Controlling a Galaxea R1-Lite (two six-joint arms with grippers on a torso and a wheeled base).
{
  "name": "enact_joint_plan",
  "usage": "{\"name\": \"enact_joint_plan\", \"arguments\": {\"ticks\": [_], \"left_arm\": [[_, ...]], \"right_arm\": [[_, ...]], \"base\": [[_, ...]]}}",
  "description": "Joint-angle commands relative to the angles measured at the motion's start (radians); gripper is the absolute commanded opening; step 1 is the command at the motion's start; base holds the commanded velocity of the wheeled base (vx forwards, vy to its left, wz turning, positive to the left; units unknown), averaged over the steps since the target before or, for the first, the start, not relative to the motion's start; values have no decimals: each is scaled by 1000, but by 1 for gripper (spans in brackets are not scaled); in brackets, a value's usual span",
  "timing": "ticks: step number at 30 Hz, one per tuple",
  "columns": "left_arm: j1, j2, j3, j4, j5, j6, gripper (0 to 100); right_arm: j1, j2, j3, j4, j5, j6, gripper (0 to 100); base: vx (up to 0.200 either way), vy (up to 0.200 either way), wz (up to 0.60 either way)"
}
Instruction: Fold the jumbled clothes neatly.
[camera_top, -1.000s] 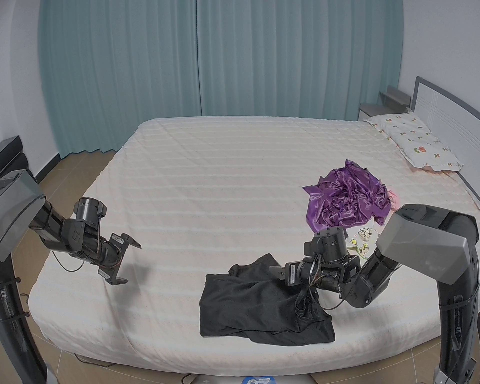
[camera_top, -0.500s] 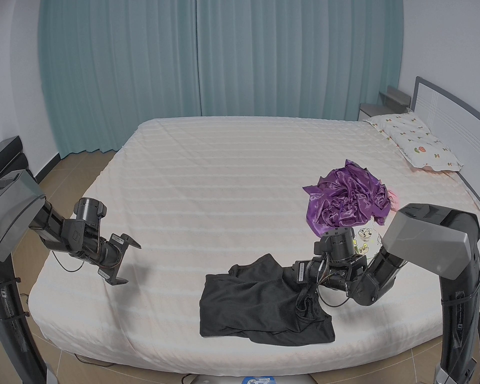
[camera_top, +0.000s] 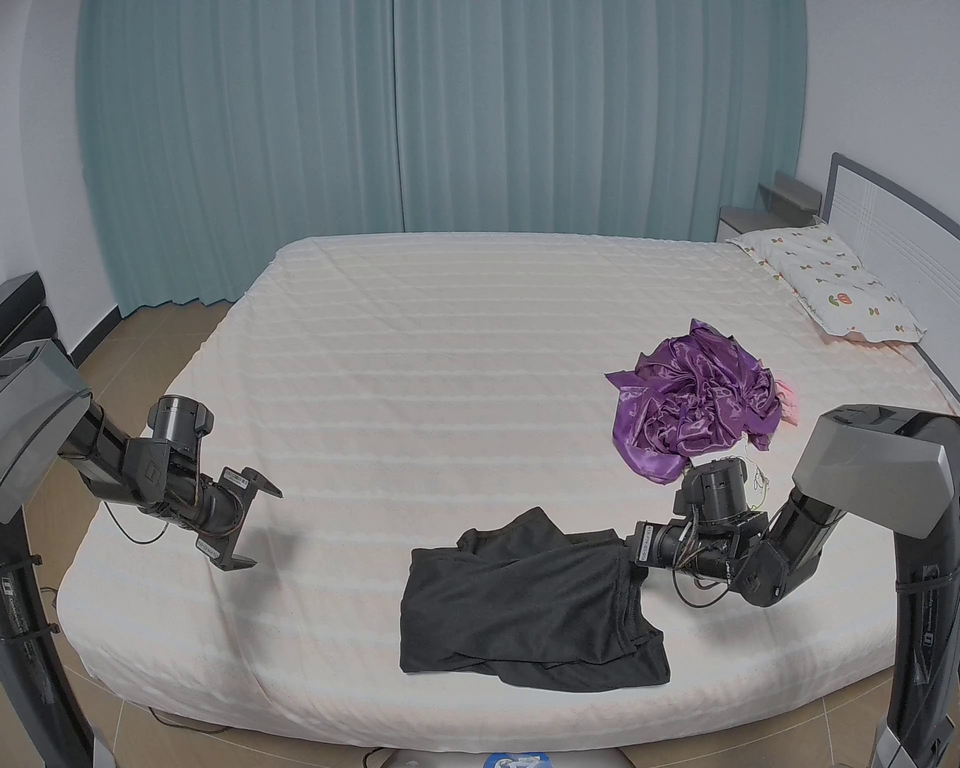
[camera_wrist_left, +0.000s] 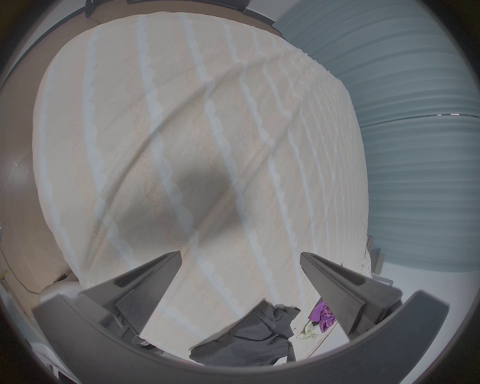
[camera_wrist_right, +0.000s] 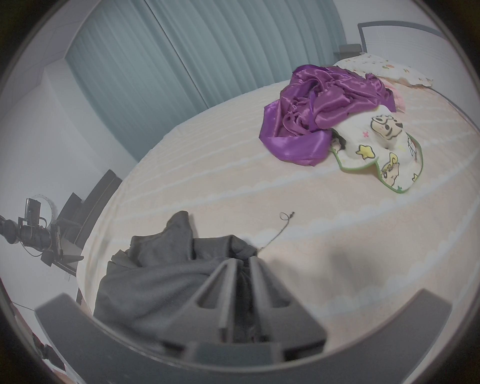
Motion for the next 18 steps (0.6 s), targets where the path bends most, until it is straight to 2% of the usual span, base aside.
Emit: {"name": "enact_joint_plan", "arguments": {"ticks": [1, 4, 5, 7, 13, 18], "left_arm": [[0, 3, 0, 0, -1, 0, 100], [0, 3, 0, 0, 0, 0, 100], [0, 3, 0, 0, 0, 0, 100], [0, 3, 0, 0, 0, 0, 100], [0, 3, 0, 0, 0, 0, 100], [0, 3, 0, 0, 2, 0, 100]], "right_arm": [[-14, 15, -2, -2, 4, 19, 100], [-13, -14, -6, -35, 13, 109, 100], [-13, -14, -6, -35, 13, 109, 100], [-8, -43, -2, -57, 56, 161, 100], [-3, -40, -9, -60, 64, 172, 100], [46, 12, -45, -46, 80, 172, 100]], "base": [[0, 0, 0], [0, 0, 0], [0, 0, 0], [0, 0, 0], [0, 0, 0], [0, 0, 0]]}}
